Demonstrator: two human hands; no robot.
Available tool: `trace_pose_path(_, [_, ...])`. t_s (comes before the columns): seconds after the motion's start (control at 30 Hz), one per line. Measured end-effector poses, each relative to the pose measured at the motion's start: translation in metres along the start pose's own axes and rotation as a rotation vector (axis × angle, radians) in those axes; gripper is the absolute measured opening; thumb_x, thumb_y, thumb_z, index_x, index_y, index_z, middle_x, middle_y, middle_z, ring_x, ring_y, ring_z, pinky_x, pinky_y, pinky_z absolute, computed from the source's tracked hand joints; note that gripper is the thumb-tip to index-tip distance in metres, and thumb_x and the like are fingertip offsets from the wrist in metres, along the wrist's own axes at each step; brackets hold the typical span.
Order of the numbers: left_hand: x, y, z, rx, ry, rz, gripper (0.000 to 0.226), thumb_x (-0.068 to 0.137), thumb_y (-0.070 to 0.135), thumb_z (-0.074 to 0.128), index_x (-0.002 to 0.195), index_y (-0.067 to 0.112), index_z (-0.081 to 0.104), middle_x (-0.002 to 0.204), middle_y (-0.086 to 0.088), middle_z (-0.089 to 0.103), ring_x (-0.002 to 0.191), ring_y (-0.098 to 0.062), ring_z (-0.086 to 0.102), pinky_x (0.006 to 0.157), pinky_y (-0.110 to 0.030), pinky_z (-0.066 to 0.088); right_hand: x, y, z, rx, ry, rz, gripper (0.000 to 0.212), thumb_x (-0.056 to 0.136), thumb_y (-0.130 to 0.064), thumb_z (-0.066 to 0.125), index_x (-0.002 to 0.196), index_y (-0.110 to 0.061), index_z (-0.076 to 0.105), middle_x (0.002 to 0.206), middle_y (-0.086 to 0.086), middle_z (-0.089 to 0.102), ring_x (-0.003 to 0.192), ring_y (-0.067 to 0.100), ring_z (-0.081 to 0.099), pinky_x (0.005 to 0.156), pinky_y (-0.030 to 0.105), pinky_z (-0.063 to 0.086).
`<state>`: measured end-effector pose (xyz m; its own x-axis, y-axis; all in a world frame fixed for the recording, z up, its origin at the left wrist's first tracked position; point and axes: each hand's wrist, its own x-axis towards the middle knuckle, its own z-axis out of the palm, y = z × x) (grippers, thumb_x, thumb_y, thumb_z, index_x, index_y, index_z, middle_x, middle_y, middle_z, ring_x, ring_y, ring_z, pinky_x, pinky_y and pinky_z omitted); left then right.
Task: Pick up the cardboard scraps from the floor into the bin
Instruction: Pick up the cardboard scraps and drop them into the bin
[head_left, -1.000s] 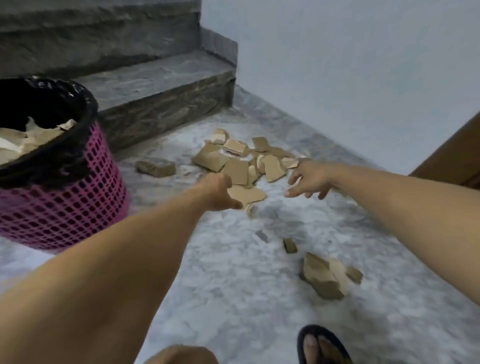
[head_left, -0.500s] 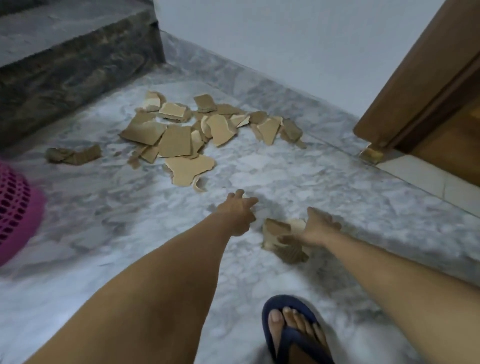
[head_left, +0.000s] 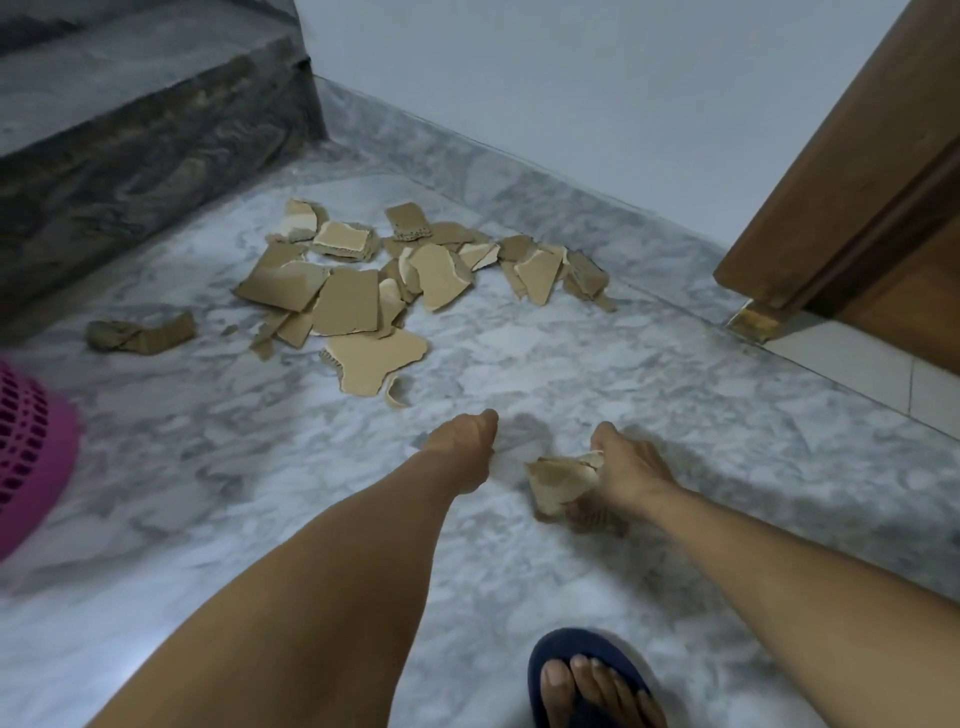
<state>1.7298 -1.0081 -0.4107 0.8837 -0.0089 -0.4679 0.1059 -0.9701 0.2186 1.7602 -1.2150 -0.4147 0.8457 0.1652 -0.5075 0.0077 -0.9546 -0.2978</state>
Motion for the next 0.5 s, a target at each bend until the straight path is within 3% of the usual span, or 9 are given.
trace_pose_path(0.1, [-0.008,-0.014,-0.012,-0.031,-0.034,-0.039,0.031,0.092,0.003,0.046,0.122,0.004,0.051,0.123,-0.012,0.053,0.111,-0.026,0.055,0.082,-0.029,0.045,0.006,-0.005,-0.021,0.007,-0.050,-0.038,0.049,0.069,-0.039,0.083,0.099,-0.026,0.047,0.106,0.006,0.060,0.102,0.028,0.060,0.063,0.027,0.040])
trace_pose_path(0.17, [-0.011,-0.022,-0.027,-0.059,-0.020,-0.074,0.029,0.094,0.008,0.048,0.121,0.003,0.056,0.113,-0.009,0.055,0.113,-0.026,0.056,0.086,-0.029,0.046,0.011,-0.012,-0.043,0.015,-0.076,-0.002,0.050,0.063,-0.040,0.089,0.095,-0.020,0.055,0.097,0.004,0.058,0.100,0.027,0.061,0.062,0.027,0.044])
trace_pose_path(0.23, [-0.020,-0.032,-0.048,-0.131,0.042,-0.117,0.028,0.095,0.011,0.047,0.117,0.002,0.060,0.099,-0.008,0.052,0.111,-0.029,0.059,0.087,-0.031,0.046,0.010,-0.029,-0.068,0.033,-0.044,0.006,0.045,0.063,-0.040,0.089,0.072,-0.013,0.054,0.076,0.002,0.056,0.085,0.024,0.059,0.057,0.030,0.037])
trace_pose_path(0.3, [-0.035,-0.044,-0.070,-0.156,0.089,-0.147,0.027,0.095,0.013,0.045,0.115,0.002,0.061,0.100,-0.011,0.057,0.109,-0.030,0.059,0.086,-0.032,0.046,0.003,-0.052,-0.093,0.082,0.005,-0.009,0.047,0.067,-0.039,0.087,0.062,-0.013,0.049,0.067,0.004,0.052,0.077,0.024,0.056,0.056,0.033,0.031])
trace_pose_path(0.37, [-0.043,-0.055,-0.089,-0.174,0.142,-0.164,0.026,0.095,0.013,0.046,0.113,0.002,0.061,0.111,-0.014,0.063,0.107,-0.031,0.060,0.085,-0.032,0.047,-0.001,-0.072,-0.117,0.068,0.052,-0.026,0.041,0.070,-0.043,0.084,0.078,-0.010,0.061,0.084,0.010,0.062,0.088,0.027,0.059,0.063,0.034,0.039])
trace_pose_path(0.43, [-0.043,-0.063,-0.107,-0.198,0.171,-0.180,0.025,0.093,0.011,0.049,0.114,0.004,0.061,0.115,-0.014,0.063,0.105,-0.030,0.061,0.084,-0.033,0.049,0.005,-0.089,-0.140,0.026,0.081,-0.041,0.056,0.071,-0.046,0.082,0.108,-0.006,0.067,0.105,0.012,0.065,0.100,0.028,0.061,0.072,0.032,0.046])
trace_pose_path(0.5, [-0.034,-0.069,-0.123,-0.218,0.187,-0.210,0.024,0.093,0.013,0.052,0.115,0.007,0.060,0.115,-0.012,0.062,0.104,-0.029,0.060,0.083,-0.034,0.049,0.022,-0.102,-0.158,0.017,0.094,-0.060,0.060,0.071,-0.046,0.082,0.115,-0.008,0.067,0.106,0.010,0.067,0.100,0.027,0.062,0.066,0.028,0.043])
